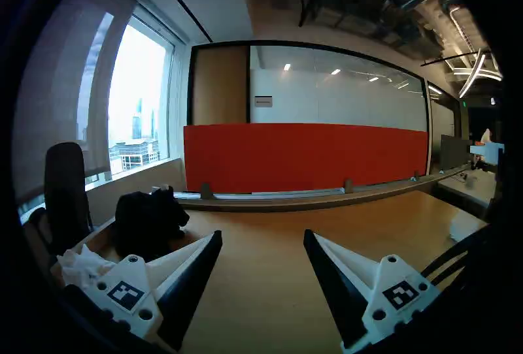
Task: Fold towel
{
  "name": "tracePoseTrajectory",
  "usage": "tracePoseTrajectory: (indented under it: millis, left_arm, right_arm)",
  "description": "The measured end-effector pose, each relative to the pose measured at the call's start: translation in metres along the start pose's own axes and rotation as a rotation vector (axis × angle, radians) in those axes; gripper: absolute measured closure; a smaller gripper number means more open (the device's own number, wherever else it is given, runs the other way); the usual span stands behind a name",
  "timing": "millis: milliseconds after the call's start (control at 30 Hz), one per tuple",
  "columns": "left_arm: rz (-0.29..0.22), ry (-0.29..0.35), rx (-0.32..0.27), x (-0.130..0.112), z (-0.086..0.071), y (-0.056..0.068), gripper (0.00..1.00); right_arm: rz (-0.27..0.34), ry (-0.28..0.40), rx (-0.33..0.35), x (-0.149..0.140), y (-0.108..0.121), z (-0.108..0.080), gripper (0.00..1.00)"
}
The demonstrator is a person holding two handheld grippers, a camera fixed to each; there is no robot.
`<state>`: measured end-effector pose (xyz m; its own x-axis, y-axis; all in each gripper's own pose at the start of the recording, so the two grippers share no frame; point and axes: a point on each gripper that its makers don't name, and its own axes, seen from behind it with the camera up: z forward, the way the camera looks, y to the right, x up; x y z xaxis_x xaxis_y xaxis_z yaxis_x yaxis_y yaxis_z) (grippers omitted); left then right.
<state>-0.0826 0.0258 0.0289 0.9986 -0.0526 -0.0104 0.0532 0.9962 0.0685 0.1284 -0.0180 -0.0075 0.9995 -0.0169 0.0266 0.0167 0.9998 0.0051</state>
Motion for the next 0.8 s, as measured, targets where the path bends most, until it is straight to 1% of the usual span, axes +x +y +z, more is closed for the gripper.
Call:
tracePoseTrajectory:
  millis: [67, 167, 267, 367, 567, 800]
  left_arm:
    - [-0.012, 0.009, -0.003, -0.004, 0.002, -0.001, 0.08]
    - [-0.016, 0.019, 0.001, -0.011, 0.003, -0.004, 0.08]
    - [-0.019, 0.030, 0.008, -0.018, 0.005, -0.008, 0.08]
    - [-0.032, 0.039, 0.012, -0.027, 0.007, -0.010, 0.08]
    - [-0.046, 0.042, 0.015, -0.048, 0.007, -0.014, 0.08]
    - [-0.065, 0.049, 0.018, -0.070, 0.009, -0.015, 0.08]
  right_arm:
    - [-0.004, 0.004, 0.002, -0.001, -0.004, -0.001, 0.01]
    - [-0.009, 0.009, 0.007, -0.002, -0.011, -0.001, 0.00]
    - [-0.003, 0.015, 0.003, -0.003, -0.015, 0.000, 0.00]
    - [0.004, 0.017, 0.004, -0.005, -0.020, 0.002, 0.00]
    - [0.002, 0.033, 0.006, -0.005, -0.028, 0.005, 0.01]
    - [0.007, 0.046, 0.005, -0.010, -0.035, 0.007, 0.00]
